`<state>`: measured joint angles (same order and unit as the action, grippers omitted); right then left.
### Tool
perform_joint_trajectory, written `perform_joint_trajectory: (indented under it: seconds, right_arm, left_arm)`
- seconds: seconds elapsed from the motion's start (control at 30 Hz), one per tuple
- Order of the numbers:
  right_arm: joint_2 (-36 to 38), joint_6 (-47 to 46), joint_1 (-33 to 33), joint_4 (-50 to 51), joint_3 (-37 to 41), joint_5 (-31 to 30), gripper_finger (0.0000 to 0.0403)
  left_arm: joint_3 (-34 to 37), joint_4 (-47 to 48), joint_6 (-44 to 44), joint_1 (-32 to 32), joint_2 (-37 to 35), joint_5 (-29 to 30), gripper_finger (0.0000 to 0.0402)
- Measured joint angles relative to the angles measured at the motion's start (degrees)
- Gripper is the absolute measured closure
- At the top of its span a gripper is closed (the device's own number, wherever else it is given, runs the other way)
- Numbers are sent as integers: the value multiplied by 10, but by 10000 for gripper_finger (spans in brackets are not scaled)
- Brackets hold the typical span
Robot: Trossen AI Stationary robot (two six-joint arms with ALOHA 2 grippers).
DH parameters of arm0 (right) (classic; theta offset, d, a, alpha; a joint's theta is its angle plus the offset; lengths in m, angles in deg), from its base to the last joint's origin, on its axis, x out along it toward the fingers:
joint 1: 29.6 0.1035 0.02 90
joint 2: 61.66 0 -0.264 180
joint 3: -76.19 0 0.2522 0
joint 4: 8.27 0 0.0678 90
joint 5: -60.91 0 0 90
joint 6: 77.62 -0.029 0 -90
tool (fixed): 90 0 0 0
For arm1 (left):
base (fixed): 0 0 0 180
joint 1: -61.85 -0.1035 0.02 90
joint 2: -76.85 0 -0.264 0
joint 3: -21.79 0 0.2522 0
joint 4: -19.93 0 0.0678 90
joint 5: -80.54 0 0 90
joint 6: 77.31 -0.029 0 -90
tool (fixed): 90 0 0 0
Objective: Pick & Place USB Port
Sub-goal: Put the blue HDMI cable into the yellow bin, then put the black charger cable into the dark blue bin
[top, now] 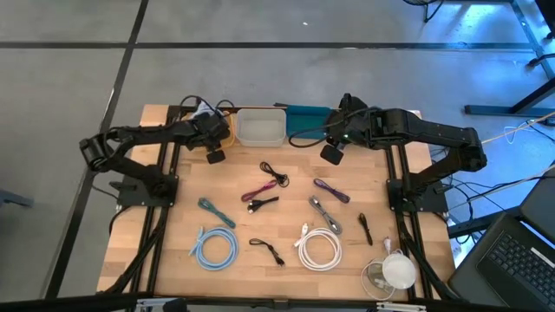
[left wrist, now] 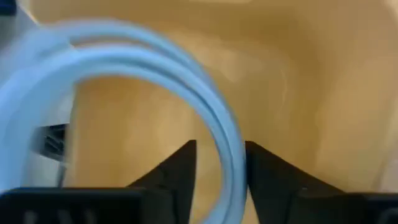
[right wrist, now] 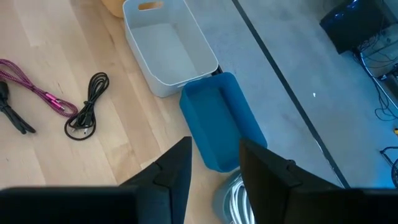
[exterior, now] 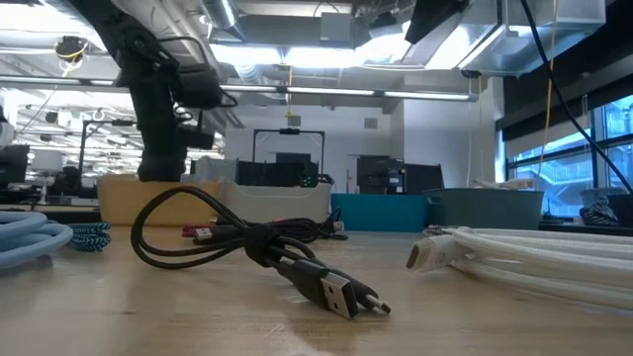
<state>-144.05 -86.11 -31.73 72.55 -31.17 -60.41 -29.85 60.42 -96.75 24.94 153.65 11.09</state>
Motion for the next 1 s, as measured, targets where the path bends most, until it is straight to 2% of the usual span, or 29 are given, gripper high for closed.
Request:
perform_joint_trajectory:
  seconds: [0.13, 0.27, 0.43, 0.63, 0.8, 1.0]
  right_arm:
    - [0, 0, 0, 0, 0, 0, 267]
    - [0, 0, 0, 0, 0, 0, 267]
    - [0, 0, 0, 0, 0, 0, 267]
    - [0, 0, 0, 0, 0, 0, 267]
    - [0, 0, 0, 1, 0, 0, 267]
    - [0, -5, 0, 1, 0, 0, 267]
  left_arm:
    - [-13, 12, 2, 0, -25, -12, 231]
    - [-33, 30, 1, 0, -55, -12, 213]
    - [-77, 83, -6, 0, -99, -13, 205]
    - [-168, 186, 18, 11, -165, -30, 204]
    - [-249, 266, 74, 37, -219, -122, 208]
    - [-280, 285, 199, 87, -276, -315, 209]
